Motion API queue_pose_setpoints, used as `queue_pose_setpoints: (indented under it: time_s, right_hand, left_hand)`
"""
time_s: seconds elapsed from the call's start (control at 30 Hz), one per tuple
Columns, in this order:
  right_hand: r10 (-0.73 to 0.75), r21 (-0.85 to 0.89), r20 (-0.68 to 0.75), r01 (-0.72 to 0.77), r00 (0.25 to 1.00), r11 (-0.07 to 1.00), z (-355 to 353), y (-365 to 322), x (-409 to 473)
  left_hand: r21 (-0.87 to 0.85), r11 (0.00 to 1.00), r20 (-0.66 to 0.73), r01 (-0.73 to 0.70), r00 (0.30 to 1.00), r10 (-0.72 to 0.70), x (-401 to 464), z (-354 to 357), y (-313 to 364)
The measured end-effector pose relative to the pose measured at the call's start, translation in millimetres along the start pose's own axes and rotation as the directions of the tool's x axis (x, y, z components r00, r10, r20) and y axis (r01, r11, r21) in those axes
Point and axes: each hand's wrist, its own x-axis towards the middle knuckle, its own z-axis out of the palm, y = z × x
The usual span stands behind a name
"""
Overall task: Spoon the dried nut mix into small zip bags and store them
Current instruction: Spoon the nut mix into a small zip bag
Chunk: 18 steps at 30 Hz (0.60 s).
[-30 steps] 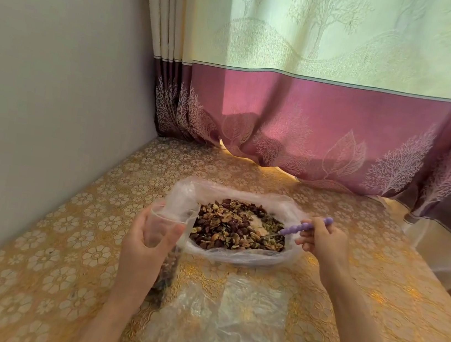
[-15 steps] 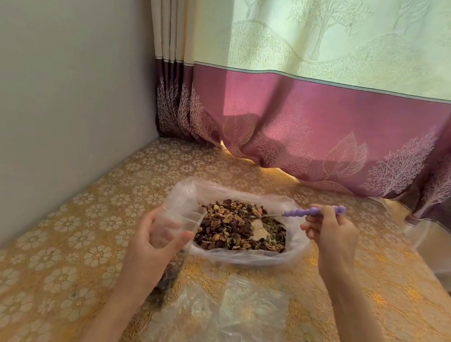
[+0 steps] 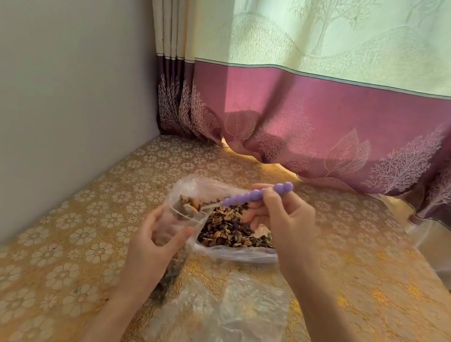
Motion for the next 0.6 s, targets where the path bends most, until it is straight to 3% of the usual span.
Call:
queue_pose_setpoints:
  time_s: [0.13, 0.27, 0.4, 0.47, 0.6]
  right_hand:
    - [-0.064, -0.070, 0.156, 0.075, 0.986, 0.995, 1.1, 1.2, -2.7]
    - [-0.068, -0.002, 0.125, 0.069, 0.990, 0.998, -8.6, 1.3, 2.8]
    - [-0.021, 0.063, -0.103, 0.027, 0.995, 0.998, -21.0, 6.9, 10.5]
    - [0.004, -0.026, -0.260, -0.011, 0.966, 1.000, -30.5, 11.9, 15.0]
    - [-0.018, -0.284, -0.383, -0.099, 0.923, 0.954, -48.8, 23.8, 20.6]
  left_hand:
    - [-0.053, 0.999, -0.004, 0.004, 1.000, -0.004, -0.9, -0.9, 4.4]
    - [-0.073, 0.997, -0.016, 0.013, 1.000, -0.014, -0.6, -0.7, 3.5]
    - [-0.060, 0.998, -0.012, -0.002, 1.000, 0.002, -1.4, 0.1, 3.5]
    - [-0.092, 0.996, -0.028, -0.007, 1.000, 0.004, -2.1, -0.4, 3.8]
    - [-0.153, 0.988, -0.047, -0.010, 0.999, 0.003, -2.4, -1.7, 3.1]
